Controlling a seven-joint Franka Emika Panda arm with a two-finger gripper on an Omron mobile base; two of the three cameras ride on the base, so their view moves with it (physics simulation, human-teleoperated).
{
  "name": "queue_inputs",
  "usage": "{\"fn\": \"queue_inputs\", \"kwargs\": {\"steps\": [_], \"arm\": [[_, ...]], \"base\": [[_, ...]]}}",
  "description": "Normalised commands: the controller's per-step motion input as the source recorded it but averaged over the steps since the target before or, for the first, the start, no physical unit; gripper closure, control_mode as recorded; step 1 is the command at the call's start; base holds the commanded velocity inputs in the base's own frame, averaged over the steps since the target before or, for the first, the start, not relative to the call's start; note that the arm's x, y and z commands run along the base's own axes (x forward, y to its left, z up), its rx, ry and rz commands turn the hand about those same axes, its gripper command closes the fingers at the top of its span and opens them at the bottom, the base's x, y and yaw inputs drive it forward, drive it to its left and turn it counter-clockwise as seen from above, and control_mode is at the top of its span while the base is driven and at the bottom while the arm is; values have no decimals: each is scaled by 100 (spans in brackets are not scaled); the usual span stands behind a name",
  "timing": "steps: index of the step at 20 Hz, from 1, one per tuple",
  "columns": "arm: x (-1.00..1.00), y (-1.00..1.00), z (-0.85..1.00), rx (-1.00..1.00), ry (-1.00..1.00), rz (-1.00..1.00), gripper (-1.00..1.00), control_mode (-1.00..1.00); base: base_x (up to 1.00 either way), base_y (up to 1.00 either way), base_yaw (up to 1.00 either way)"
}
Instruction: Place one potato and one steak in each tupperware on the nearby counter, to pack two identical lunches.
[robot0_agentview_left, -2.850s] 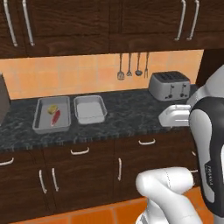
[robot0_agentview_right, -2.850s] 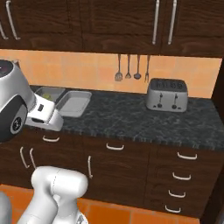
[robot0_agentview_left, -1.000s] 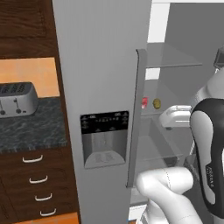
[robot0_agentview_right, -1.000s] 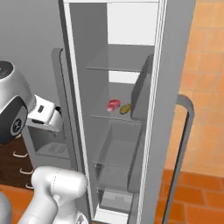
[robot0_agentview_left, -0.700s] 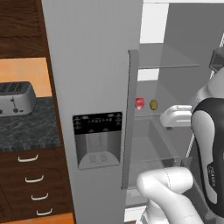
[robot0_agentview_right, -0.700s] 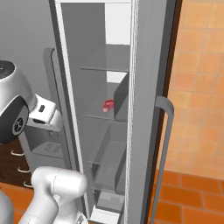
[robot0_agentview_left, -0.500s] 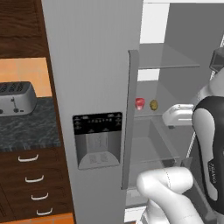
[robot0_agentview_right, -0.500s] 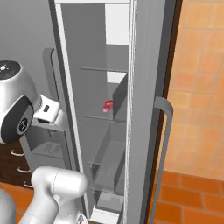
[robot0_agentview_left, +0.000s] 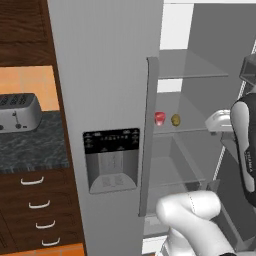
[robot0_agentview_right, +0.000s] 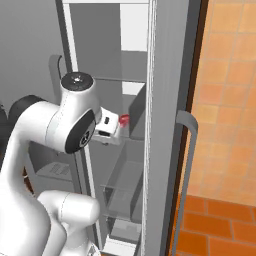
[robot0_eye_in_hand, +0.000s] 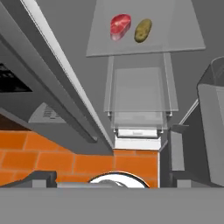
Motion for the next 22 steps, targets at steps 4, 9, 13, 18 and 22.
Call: {"fn": "queue_inputs", "kwargs": {"steps": [4,9,13,18,22], "arm": [[100,0,-26,0,-10,0,-100,-100],[80,0,-53,-5,-16,0,-100,-100],[65,-3,-52,-9,-10,1,-100,-100],[67,-36,-5,0,0,0,-100,-100],[95,-28,0,0,4,-2,-100,-100]], "base": [[0,0,0],[0,0,0],[0,0,0],[0,0,0],[0,0,0]]}}
